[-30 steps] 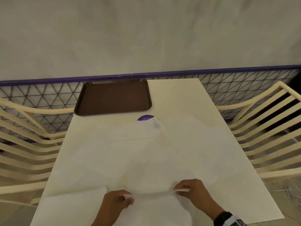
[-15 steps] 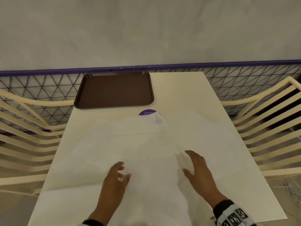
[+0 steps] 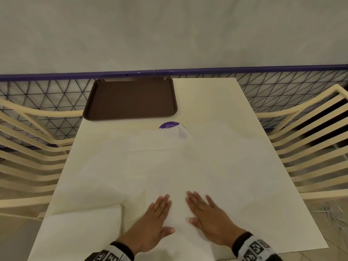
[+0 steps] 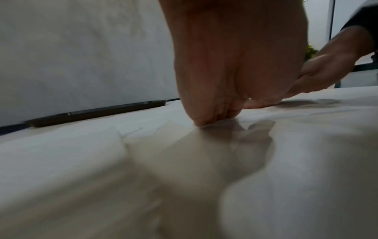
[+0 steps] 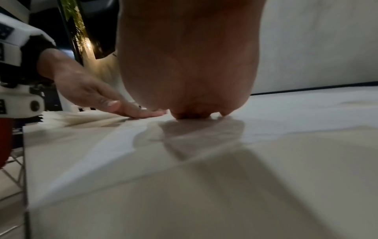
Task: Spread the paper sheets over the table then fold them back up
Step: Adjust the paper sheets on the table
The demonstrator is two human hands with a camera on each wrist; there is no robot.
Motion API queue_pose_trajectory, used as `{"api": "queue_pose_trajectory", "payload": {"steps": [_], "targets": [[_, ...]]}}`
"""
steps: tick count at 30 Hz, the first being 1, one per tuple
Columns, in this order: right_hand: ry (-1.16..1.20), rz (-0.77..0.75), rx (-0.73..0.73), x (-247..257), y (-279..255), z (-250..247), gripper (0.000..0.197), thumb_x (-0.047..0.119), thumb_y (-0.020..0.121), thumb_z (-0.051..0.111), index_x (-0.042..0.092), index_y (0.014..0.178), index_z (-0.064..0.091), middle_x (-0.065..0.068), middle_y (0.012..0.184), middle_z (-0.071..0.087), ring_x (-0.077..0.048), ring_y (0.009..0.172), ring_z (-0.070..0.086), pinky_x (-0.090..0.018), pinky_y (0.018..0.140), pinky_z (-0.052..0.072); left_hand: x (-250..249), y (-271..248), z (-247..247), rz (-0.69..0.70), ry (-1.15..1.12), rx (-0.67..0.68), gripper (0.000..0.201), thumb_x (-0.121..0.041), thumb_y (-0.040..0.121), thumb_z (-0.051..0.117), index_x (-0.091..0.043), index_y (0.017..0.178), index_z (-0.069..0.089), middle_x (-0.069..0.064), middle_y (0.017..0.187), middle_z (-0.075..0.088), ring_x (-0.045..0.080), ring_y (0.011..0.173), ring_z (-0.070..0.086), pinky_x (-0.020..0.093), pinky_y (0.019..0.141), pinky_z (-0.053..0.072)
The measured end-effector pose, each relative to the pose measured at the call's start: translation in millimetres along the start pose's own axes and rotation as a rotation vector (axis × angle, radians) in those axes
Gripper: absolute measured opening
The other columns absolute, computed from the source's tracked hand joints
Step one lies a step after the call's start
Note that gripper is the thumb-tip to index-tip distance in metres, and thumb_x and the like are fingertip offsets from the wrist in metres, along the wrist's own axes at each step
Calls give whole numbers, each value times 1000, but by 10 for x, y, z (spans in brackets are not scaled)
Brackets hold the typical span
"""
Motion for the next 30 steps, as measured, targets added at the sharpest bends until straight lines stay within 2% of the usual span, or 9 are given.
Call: {"api": "queue_pose_trajectory", "payload": {"steps": [3, 8, 10, 12, 16, 19, 23, 26, 30], "targets": [[0, 67, 2, -229, -189, -136, 58, 51, 98, 20, 20, 147, 15, 9, 143, 43, -5, 128, 44, -32, 109, 6, 259, -202, 97, -215, 95, 182, 78, -64, 92, 6, -10, 148, -1, 11, 156, -8, 17, 144, -13, 22, 111, -1], [-77, 155, 83, -269, -248, -168, 53, 51, 98, 19, 22, 140, 30, 13, 139, 48, -2, 123, 49, -31, 109, 5, 262, -174, -194, -153, 114, -61, 80, -63, 90, -2, -17, 137, 44, -6, 150, 14, 2, 139, 25, 22, 112, 20], [-70, 187, 96, -287, -246, -162, 56, 52, 98, 17, 22, 146, 19, 16, 139, 47, 0, 123, 48, -31, 108, 5, 235, -86, -452, -178, -1, -90, 84, -72, 85, 8, -18, 136, 46, -14, 147, 30, 2, 133, 36, 23, 112, 18], [-90, 183, 92, -282, -256, -171, 53, 51, 98, 14, 28, 142, 33, 18, 137, 48, 2, 122, 49, -30, 108, 6, 227, 101, -674, -166, 54, -302, 68, -65, 90, 22, -19, 127, 55, -8, 133, 54, 7, 119, 53, 21, 102, 25], [-113, 122, -16, -192, -204, -246, 49, 46, 97, 19, 34, 112, 64, 19, 127, 57, 4, 111, 57, -27, 109, 26, 334, 389, -777, -318, 65, -113, 80, -42, 85, 61, -21, 148, 17, 0, 151, 23, 20, 135, 27, 32, 109, 25], [-67, 98, -167, -137, -145, -399, 33, 41, 79, 48, 34, 107, 65, 16, 120, 59, -2, 104, 61, -30, 101, 42, 386, 515, -789, -392, 91, -75, 89, -42, 73, 73, -17, 142, 23, 4, 138, 39, 23, 126, 36, 33, 104, 31], [-10, 80, -163, -15, -4, -624, 48, 30, 94, 46, 24, 140, 35, 6, 146, 32, -15, 135, 30, -42, 117, 11, 399, 518, -786, -421, 20, -27, 72, -41, 75, 71, -19, 135, 37, 2, 131, 50, 21, 122, 42, 32, 102, 30], [42, 44, -284, 183, 140, -836, 59, 27, 91, 52, 25, 144, 26, 4, 150, 26, -16, 139, 21, -42, 118, 10, 335, 400, -829, -367, -115, -128, 54, -32, 84, 64, -19, 133, 46, 0, 129, 49, 20, 121, 44, 27, 99, 31], [1, -130, -300, 588, 353, -1092, 63, 23, 88, 56, 26, 143, 27, 6, 152, 24, -14, 142, 13, -38, 116, 1, 167, 43, -1025, -222, -309, -342, 13, -16, 80, 64, -28, 79, 58, -6, 88, 59, 11, 83, 57, 19, 68, 42]]}}
Point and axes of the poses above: each hand's wrist, its own y-axis towards the middle knuckle, its own z-axis out of the palm, x = y × z, the point moved 3 cm from there along y, towards the middle knuckle
